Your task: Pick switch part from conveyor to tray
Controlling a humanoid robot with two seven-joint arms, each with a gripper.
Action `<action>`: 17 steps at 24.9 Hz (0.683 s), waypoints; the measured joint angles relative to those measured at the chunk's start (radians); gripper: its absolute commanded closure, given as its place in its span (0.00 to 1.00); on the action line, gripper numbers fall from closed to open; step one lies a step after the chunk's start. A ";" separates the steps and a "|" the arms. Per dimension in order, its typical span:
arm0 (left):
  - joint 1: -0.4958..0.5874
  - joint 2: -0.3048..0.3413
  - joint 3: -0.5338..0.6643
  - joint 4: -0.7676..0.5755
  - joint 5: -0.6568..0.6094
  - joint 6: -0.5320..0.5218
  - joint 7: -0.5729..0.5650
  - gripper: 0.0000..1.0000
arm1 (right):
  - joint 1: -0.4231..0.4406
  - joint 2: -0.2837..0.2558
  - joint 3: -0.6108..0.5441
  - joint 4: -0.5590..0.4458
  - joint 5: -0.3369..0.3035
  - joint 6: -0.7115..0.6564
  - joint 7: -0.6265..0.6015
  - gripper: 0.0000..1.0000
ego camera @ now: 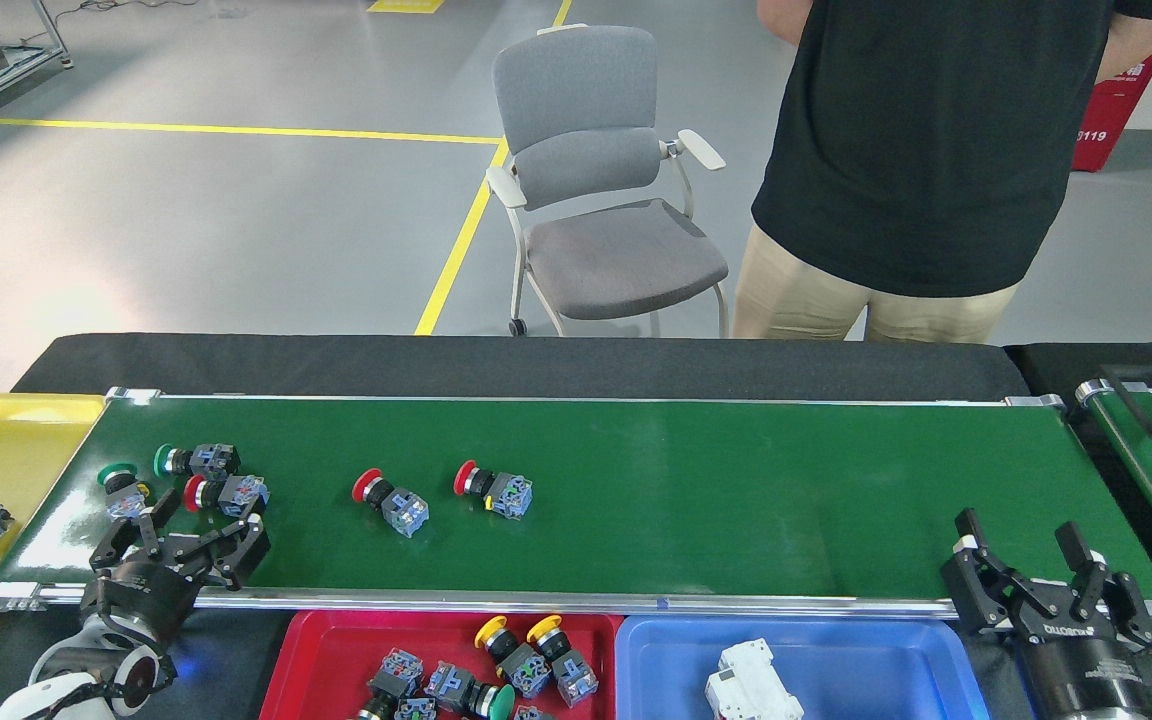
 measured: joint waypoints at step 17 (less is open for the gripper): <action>0.154 0.000 -0.009 -0.159 0.083 -0.075 0.044 0.81 | 0.088 0.032 0.005 -0.001 0.004 -0.047 -0.066 0.01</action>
